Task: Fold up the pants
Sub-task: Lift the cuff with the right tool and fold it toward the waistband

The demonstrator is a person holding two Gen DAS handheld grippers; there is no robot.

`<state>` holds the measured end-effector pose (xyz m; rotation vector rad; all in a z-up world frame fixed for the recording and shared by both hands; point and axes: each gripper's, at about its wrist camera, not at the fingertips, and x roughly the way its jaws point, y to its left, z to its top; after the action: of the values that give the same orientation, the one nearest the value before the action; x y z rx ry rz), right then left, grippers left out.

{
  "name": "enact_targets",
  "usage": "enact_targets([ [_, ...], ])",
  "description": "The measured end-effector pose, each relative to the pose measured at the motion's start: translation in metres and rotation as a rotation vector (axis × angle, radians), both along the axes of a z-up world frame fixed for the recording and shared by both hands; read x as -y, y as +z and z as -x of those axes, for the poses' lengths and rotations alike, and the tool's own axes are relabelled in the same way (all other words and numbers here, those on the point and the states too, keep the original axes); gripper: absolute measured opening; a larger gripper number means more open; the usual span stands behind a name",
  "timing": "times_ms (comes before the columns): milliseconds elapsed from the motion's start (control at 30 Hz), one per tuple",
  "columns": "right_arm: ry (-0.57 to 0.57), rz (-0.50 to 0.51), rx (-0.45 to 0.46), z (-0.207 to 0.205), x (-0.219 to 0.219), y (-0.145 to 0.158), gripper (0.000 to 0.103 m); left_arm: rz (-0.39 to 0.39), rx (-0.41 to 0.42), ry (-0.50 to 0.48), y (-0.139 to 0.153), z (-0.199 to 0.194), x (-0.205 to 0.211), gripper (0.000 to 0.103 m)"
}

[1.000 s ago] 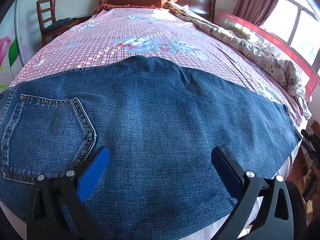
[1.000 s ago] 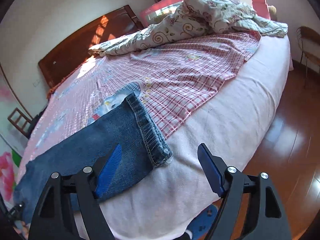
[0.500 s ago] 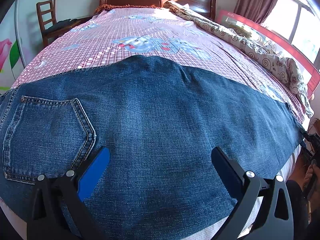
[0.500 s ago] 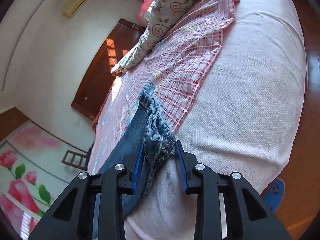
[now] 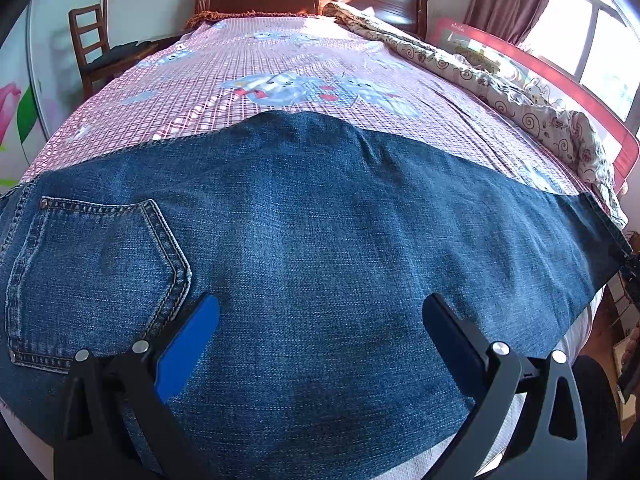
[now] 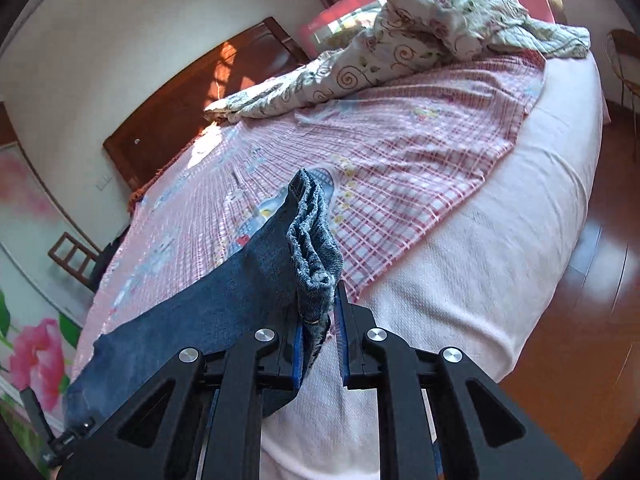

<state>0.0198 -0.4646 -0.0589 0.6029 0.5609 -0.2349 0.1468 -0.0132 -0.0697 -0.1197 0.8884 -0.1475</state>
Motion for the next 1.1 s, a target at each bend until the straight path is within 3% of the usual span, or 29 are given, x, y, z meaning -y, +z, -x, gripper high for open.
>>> enact_targets([
  [267, 0.041, -0.175, 0.102, -0.027, -0.003, 0.027, 0.012, 0.050, 0.005, 0.023, 0.002, -0.001, -0.005, 0.101],
  [467, 0.256, -0.167, 0.153, -0.063, -0.081, 0.068, 0.012, 0.169, 0.035, 0.079, 0.015, 0.011, -0.034, 0.101],
  [567, 0.368, -0.148, 0.154, -0.077, -0.131, 0.078, 0.012, 0.162, 0.078, 0.110, 0.021, 0.025, -0.055, 0.101],
  [667, 0.469, -0.137, 0.137, -0.087, -0.180, 0.078, 0.012, 0.147, 0.070, 0.144, 0.015, 0.032, -0.077, 0.101],
  [767, 0.569, -0.117, 0.107, -0.095, -0.227, 0.073, 0.012, 0.180, 0.083, 0.130, 0.009, 0.034, -0.088, 0.101],
  [900, 0.686, -0.061, 0.034, -0.105, -0.284, 0.053, 0.012, 0.158, 0.090, 0.137, 0.005, 0.031, -0.083, 0.101],
  [1100, 0.774, 0.025, -0.168, -0.114, -0.329, -0.016, 0.012, 0.195, 0.078, 0.136, 0.003, 0.026, -0.089, 0.101],
])
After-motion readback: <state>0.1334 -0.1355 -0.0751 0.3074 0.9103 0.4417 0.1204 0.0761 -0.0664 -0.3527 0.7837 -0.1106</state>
